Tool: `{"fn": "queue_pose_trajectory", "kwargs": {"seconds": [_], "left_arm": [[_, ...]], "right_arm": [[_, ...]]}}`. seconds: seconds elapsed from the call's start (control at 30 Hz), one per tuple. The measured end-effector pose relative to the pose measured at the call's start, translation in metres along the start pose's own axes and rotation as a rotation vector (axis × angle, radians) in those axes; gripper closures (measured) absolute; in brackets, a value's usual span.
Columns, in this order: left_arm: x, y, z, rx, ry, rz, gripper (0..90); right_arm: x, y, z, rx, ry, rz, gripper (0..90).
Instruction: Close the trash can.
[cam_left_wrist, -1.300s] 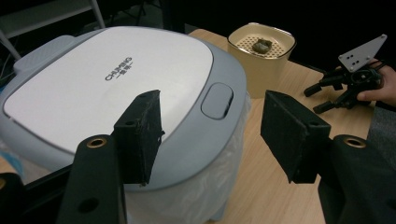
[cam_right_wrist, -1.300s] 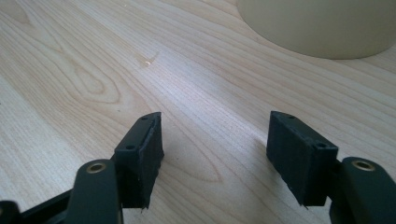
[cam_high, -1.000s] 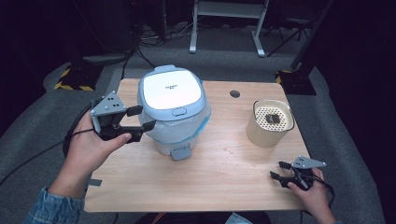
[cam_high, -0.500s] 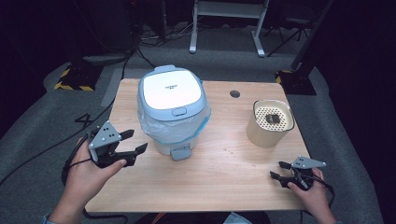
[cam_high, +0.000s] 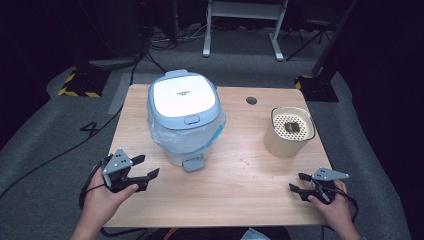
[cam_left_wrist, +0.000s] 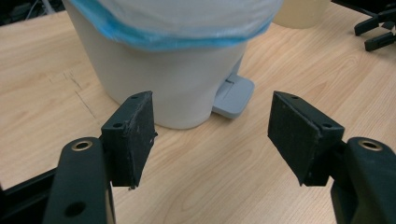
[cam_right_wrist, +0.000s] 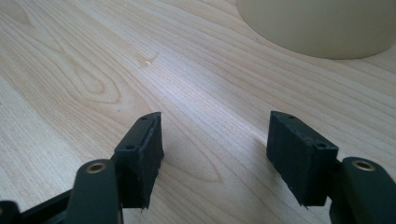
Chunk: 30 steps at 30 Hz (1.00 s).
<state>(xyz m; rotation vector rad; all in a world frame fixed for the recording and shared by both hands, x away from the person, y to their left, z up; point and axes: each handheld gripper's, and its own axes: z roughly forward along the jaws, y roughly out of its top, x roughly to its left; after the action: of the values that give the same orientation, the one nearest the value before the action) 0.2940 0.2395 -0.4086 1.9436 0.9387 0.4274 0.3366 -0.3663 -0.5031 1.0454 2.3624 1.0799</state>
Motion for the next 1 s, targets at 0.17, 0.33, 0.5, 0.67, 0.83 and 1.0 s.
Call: {"fn": "queue_pose_trajectory", "kwargs": {"seconds": [0.17,0.33,0.5,0.67,0.83,1.0], "left_arm": [[0.001,-0.020,0.013,0.023,0.033,-0.005,30.8],[0.003,-0.036,0.025,0.047,0.029,-0.034,30.8],[0.007,-0.052,0.039,0.123,0.042,-0.028,30.6],[0.014,-0.063,0.049,0.174,0.048,-0.058,27.5],[0.022,-0.073,0.057,0.276,0.061,0.045,17.3],[0.022,-0.075,0.058,0.251,0.072,0.023,14.7]], "right_arm": [[0.000,0.000,0.000,0.000,0.000,0.000,36.3],[0.000,0.000,0.000,-0.001,0.002,0.000,36.1],[0.000,0.000,0.000,0.001,0.003,-0.003,35.1],[0.000,0.000,0.000,0.001,0.004,-0.004,34.7],[0.000,0.000,0.000,0.001,0.005,-0.003,34.6],[0.000,0.000,0.000,0.001,0.005,-0.003,34.6]]}}
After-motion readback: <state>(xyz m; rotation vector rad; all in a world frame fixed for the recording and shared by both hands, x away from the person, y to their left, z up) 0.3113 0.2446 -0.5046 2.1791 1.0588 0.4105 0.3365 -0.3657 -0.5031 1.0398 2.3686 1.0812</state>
